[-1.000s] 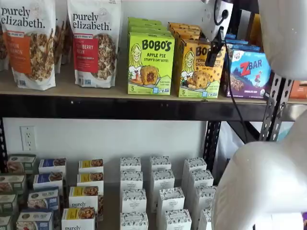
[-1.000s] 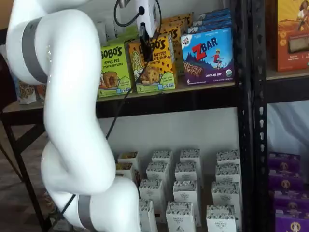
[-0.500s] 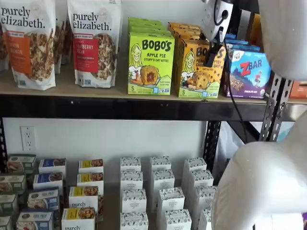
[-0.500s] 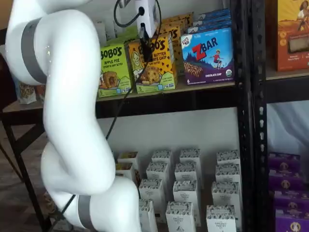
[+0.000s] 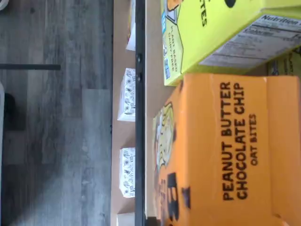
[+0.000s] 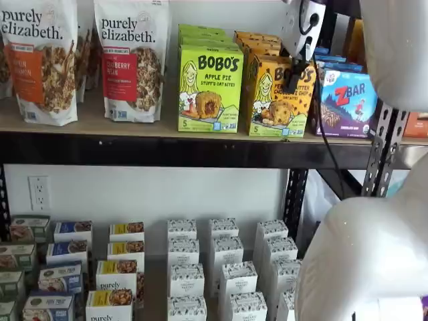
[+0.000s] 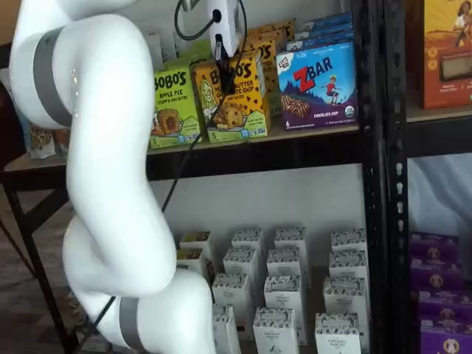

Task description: Pick up the orange box on the top shelf, the fifth box from the left

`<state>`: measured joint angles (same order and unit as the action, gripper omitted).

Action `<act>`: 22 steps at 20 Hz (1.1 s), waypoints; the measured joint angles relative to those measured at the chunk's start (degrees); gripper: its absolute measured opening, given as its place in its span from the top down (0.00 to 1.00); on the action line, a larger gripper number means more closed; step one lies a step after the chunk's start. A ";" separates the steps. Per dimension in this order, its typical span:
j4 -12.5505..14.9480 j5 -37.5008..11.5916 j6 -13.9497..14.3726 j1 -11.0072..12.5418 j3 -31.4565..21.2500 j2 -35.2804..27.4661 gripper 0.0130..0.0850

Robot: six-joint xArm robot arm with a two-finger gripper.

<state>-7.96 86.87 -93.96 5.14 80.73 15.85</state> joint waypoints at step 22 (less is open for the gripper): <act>-0.69 0.18 -0.24 0.33 0.11 -0.03 0.61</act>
<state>-8.66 87.05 -94.20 5.47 80.84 15.82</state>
